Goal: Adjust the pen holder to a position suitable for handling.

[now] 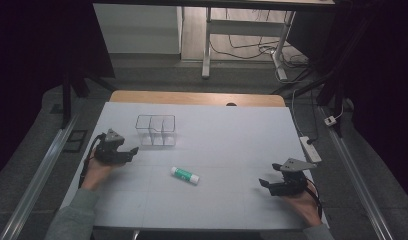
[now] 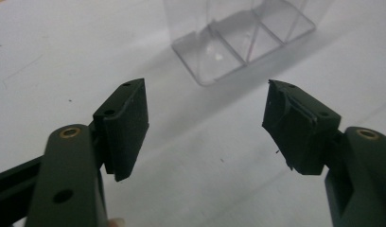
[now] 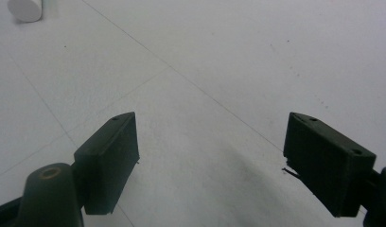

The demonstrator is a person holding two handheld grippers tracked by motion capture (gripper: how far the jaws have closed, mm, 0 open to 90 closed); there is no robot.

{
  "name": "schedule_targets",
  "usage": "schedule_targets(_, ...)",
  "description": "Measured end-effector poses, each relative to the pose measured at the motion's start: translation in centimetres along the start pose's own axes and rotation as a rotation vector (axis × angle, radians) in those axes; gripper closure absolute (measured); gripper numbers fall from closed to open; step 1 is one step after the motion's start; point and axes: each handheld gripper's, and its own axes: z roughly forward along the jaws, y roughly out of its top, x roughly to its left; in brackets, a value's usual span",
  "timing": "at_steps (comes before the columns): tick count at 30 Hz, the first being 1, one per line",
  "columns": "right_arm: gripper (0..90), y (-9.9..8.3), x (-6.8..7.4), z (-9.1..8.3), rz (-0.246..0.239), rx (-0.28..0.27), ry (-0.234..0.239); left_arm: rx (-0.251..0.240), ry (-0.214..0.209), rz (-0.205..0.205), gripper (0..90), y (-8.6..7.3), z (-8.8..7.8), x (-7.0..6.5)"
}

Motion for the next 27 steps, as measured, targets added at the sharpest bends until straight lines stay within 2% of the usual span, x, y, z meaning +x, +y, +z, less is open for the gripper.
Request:
schedule_targets(7,18.3,0.0,0.0,0.1,0.005,0.003,0.001,0.008,0.017,-0.042,36.3,0.8,1.5,1.8)
schedule_targets(12,18.3,-0.1,0.0,0.2,0.003,0.010,0.001,0.019,0.016,-0.050,39.8,1.1,2.4,2.5)
schedule_targets(15,18.3,-0.1,0.0,0.3,-0.005,0.016,0.007,0.029,0.021,-0.045,44.9,1.3,2.9,2.8)
schedule_targets(22,18.3,-0.1,0.0,0.3,-0.001,0.019,0.004,0.016,0.017,-0.037,64.4,2.0,3.7,3.0)
schedule_targets(27,18.3,-0.1,0.0,0.3,-0.006,0.022,0.008,0.026,0.009,-0.028,83.6,2.4,4.6,3.0)
